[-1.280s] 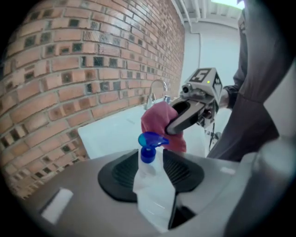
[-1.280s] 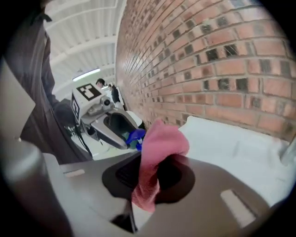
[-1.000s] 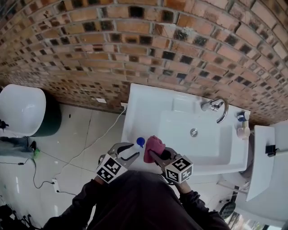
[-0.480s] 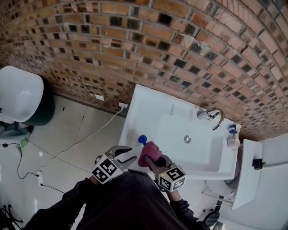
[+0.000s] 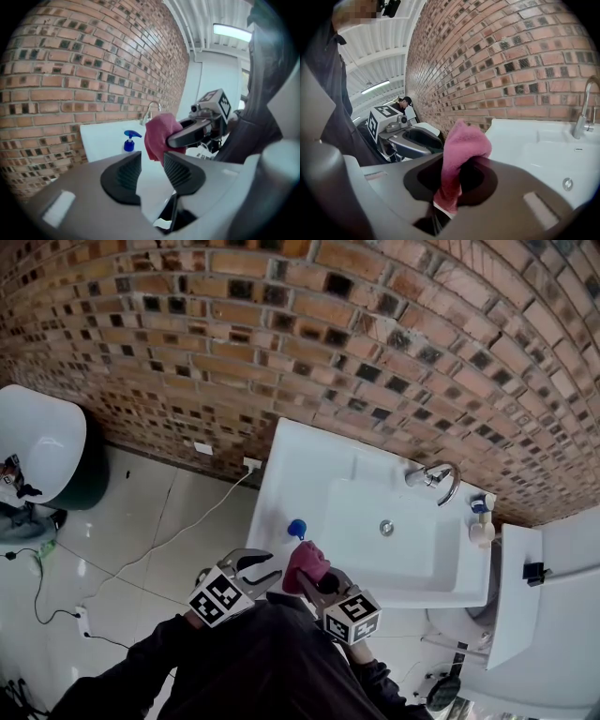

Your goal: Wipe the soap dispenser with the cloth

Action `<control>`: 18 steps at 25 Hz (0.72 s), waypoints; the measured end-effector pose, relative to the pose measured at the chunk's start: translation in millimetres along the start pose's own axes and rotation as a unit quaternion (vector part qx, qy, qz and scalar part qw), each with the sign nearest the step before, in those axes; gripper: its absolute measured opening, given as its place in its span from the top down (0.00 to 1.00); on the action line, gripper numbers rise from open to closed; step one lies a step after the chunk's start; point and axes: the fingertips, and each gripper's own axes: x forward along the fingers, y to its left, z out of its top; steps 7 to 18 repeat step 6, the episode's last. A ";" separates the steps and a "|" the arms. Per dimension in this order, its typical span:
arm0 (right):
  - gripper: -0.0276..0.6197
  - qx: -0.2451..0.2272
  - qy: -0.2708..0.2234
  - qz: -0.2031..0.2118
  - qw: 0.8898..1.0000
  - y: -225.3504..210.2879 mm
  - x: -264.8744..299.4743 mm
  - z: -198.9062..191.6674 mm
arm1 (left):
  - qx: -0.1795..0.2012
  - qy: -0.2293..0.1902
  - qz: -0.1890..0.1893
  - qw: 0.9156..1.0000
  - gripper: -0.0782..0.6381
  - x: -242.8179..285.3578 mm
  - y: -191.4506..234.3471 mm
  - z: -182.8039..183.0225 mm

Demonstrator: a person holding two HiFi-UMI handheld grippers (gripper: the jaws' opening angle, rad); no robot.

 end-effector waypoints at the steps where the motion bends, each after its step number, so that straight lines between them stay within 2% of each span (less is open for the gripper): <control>1: 0.87 0.000 0.000 -0.001 1.000 1.5 0.0 -0.8 | 0.001 0.000 -0.001 1.000 0.68 -0.5 -0.6 -0.5; 18: 0.87 0.000 0.002 -0.002 1.000 7.2 1.3 -4.0 | 0.003 0.001 -0.006 1.000 0.68 -2.0 -2.1 -3.8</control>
